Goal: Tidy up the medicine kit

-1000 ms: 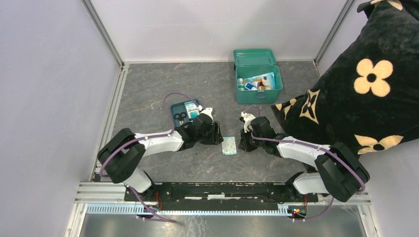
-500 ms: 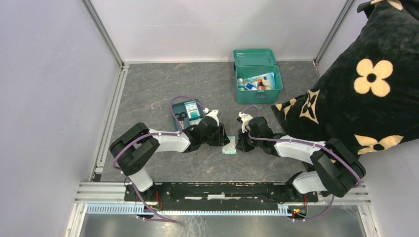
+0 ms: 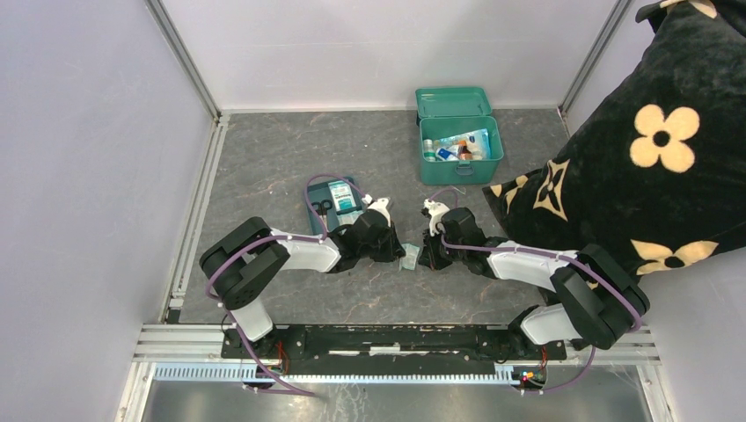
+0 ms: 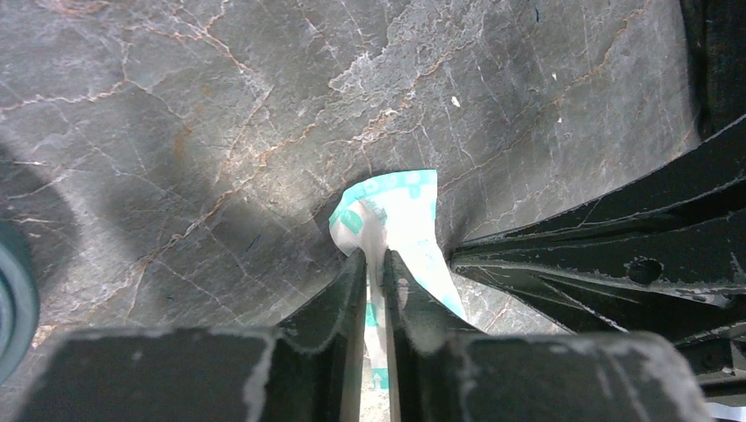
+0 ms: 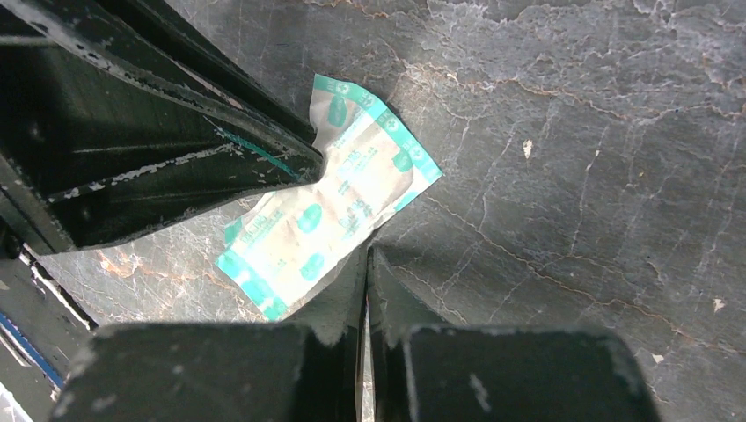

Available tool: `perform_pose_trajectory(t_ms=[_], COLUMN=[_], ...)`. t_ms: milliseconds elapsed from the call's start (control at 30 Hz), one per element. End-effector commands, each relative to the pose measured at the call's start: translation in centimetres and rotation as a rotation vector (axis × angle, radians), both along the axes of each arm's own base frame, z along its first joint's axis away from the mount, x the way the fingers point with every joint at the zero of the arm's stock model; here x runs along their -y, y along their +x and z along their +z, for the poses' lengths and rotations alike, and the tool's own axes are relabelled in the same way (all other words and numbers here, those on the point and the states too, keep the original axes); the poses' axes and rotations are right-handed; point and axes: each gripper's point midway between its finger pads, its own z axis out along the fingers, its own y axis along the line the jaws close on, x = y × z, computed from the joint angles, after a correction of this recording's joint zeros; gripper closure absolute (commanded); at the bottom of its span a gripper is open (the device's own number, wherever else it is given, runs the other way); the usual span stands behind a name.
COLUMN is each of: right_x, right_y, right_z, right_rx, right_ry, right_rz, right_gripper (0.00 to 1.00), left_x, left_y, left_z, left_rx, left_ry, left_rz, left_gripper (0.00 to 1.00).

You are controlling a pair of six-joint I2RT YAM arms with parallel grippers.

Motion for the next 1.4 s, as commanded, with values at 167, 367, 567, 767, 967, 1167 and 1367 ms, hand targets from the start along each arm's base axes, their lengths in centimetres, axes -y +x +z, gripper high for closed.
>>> perform_pose_trajectory(t_ms=[167, 367, 567, 767, 967, 1167, 1367], right_x=[1.0, 1.6, 1.8, 1.9, 1.8, 1.8, 2.0], right_y=[0.8, 1.6, 1.7, 1.6, 1.5, 1.3, 1.2], right_z=[0.6, 2.1, 2.3, 2.2, 2.2, 2.0, 2.1], right_rx=[0.053, 0.119, 0.130, 0.129, 0.128, 0.121, 0.123], right_ry=[-0.048, -0.054, -0.054, -0.057, -0.056, -0.053, -0.059], right_rz=[-0.043, -0.071, -0.080, -0.078, -0.073, -0.067, -0.067], right_gripper=[0.95, 0.95, 0.95, 0.95, 0.95, 0.95, 0.95], left_x=[-2.6, -2.6, -3.1, -6.0, -10.3, -14.7, -15.4], left_y=[-0.9, 0.0, 1.1, 3.0, 5.1, 7.4, 8.9], left_z=[-2.0, 0.5, 4.6, 8.6, 10.8, 9.5, 8.2], left_rx=[-0.037, 0.006, 0.076, 0.179, 0.245, 0.212, 0.188], left_ry=[0.146, 0.145, 0.167, 0.276, 0.395, 0.472, 0.439], left_rz=[0.032, 0.046, 0.071, 0.171, 0.315, 0.452, 0.473], left_gripper=[0.87, 0.95, 0.98, 0.98, 0.98, 0.98, 0.98])
